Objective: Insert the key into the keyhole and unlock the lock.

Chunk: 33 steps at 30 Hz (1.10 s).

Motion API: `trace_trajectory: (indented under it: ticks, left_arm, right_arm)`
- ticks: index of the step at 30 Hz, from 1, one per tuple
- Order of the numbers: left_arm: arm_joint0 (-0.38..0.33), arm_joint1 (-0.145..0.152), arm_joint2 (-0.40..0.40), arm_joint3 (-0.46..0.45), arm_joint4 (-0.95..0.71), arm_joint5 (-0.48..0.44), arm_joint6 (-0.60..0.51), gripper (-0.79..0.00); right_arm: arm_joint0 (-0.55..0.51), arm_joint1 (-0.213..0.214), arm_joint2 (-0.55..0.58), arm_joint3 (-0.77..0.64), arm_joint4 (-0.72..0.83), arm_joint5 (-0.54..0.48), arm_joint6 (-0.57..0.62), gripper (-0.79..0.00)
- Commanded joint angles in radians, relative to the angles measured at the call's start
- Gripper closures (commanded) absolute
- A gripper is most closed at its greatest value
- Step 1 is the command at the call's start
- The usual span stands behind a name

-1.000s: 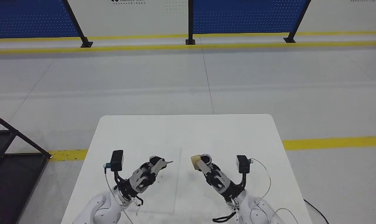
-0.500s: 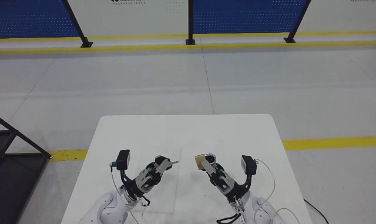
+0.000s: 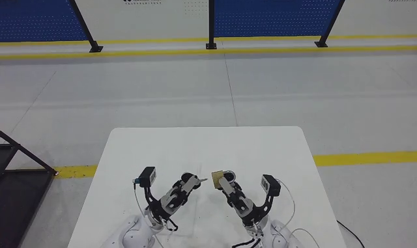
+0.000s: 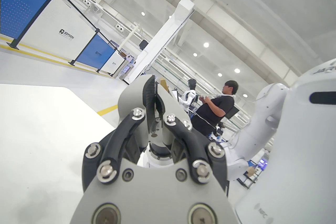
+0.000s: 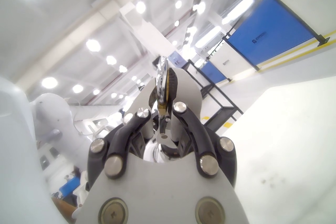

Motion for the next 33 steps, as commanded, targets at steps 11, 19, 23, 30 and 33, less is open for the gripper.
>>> trace_trajectory:
  ticks: [11, 19, 23, 30, 33]
  left_arm:
    - [-0.027, 0.003, 0.026, 0.019, -0.001, 0.0, -0.016, 0.0]
    - [-0.036, 0.0, 0.034, 0.029, 0.009, 0.0, -0.009, 0.0]
    - [-0.039, -0.001, 0.037, 0.034, 0.018, 0.0, -0.012, 0.0]
    - [-0.04, -0.004, 0.035, 0.04, 0.024, 0.0, 0.0, 0.0]
    - [-0.041, -0.007, 0.038, 0.041, 0.031, 0.0, 0.005, 0.0]
  right_arm:
    - [-0.003, -0.022, -0.014, 0.033, -0.101, 0.018, -0.127, 0.0]
    - [-0.006, -0.026, -0.011, 0.037, -0.127, 0.018, -0.143, 0.0]
    - [-0.007, -0.028, -0.01, 0.037, -0.135, 0.022, -0.145, 0.0]
    - [-0.006, -0.032, -0.014, 0.038, -0.151, 0.045, -0.144, 0.0]
    - [-0.005, -0.034, -0.021, 0.038, -0.158, 0.052, -0.145, 0.0]
